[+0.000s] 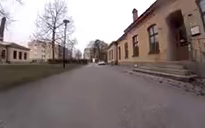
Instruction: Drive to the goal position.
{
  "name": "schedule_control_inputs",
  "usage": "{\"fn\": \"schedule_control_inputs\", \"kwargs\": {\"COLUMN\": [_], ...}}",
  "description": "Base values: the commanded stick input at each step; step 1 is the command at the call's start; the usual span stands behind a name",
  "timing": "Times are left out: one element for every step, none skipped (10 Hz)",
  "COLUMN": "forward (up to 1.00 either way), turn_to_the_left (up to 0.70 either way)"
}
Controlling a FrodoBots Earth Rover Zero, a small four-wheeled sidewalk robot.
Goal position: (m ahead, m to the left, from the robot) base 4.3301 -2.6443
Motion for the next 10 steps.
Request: {"fn": "schedule_control_inputs", "kwargs": {"forward": [1.00, 1.00, 1.00, 1.00, 1.00, 1.00, 1.00, 1.00, 1.00, 1.00], "turn_to_the_left": [0.00, 0.00, 0.00, 0.00, 0.33, 0.37, 0.40, 0.21, 0.06, 0.00]}}
